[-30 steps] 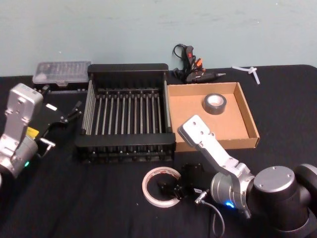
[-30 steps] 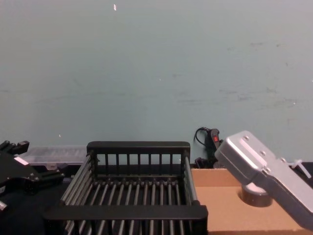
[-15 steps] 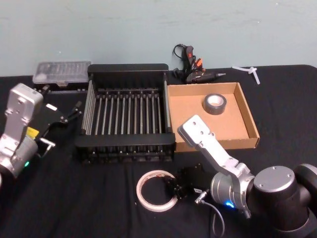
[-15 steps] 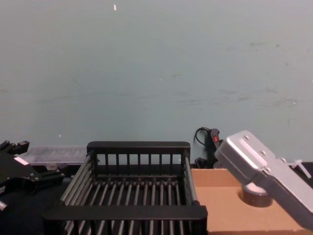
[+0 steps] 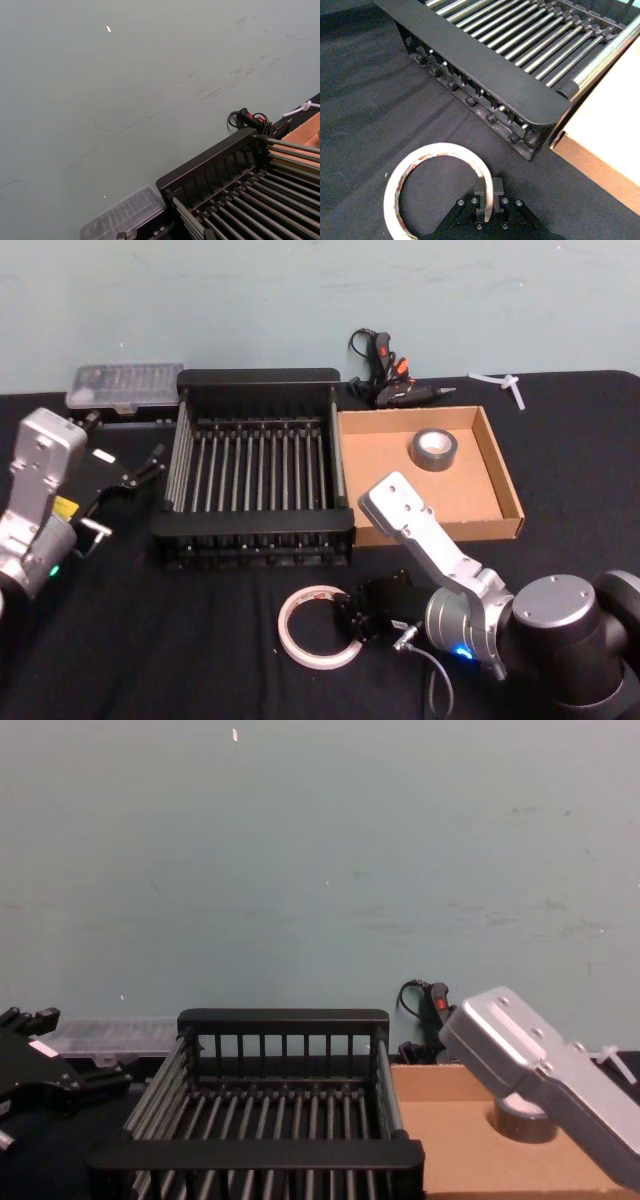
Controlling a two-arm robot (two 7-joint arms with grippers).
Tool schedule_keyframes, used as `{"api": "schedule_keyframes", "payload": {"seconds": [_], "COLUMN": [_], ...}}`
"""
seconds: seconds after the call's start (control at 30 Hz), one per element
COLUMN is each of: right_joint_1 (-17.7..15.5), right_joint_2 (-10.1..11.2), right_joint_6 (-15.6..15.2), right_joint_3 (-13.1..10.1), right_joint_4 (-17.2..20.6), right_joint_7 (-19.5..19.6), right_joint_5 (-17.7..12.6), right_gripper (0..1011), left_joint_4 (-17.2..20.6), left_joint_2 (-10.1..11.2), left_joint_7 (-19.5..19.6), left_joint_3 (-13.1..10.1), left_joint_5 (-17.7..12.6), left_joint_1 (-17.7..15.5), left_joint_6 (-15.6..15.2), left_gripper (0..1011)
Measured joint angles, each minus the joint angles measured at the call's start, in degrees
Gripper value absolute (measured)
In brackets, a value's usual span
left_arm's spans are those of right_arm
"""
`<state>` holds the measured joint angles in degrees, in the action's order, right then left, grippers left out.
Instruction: Pick up the white tape and place it into the black box , Pick up the silver tape and place it into the brown box.
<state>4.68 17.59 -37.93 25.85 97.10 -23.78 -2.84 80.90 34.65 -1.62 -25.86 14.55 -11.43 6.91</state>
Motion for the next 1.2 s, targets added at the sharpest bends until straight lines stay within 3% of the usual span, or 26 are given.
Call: {"api": "schedule_keyframes", "payload": {"seconds": [0.7, 1.0, 1.2], "right_joint_1": [-0.89, -1.7, -2.53], "right_joint_2": [1.38, 3.26, 5.3], "right_joint_6": [2.02, 3.16, 5.62], "right_joint_3": [-0.94, -1.13, -1.89], "right_joint_4": [2.85, 5.26, 7.51], "right_joint_7": [-0.84, -1.98, -2.99], "right_joint_5": [-2.37, -4.34, -6.12], "right_gripper": [98, 98, 98], "left_joint_4": [0.0, 0.0, 0.0], "left_joint_2": [0.0, 0.0, 0.0], "left_joint_7": [0.0, 0.0, 0.0], "left_joint_3": [0.0, 0.0, 0.0], "left_joint_5": [0.0, 0.0, 0.0], "left_joint_1": [0.0, 0.0, 0.0], "left_joint_6": [0.0, 0.0, 0.0], "left_gripper": [1001, 1001, 1001]}}
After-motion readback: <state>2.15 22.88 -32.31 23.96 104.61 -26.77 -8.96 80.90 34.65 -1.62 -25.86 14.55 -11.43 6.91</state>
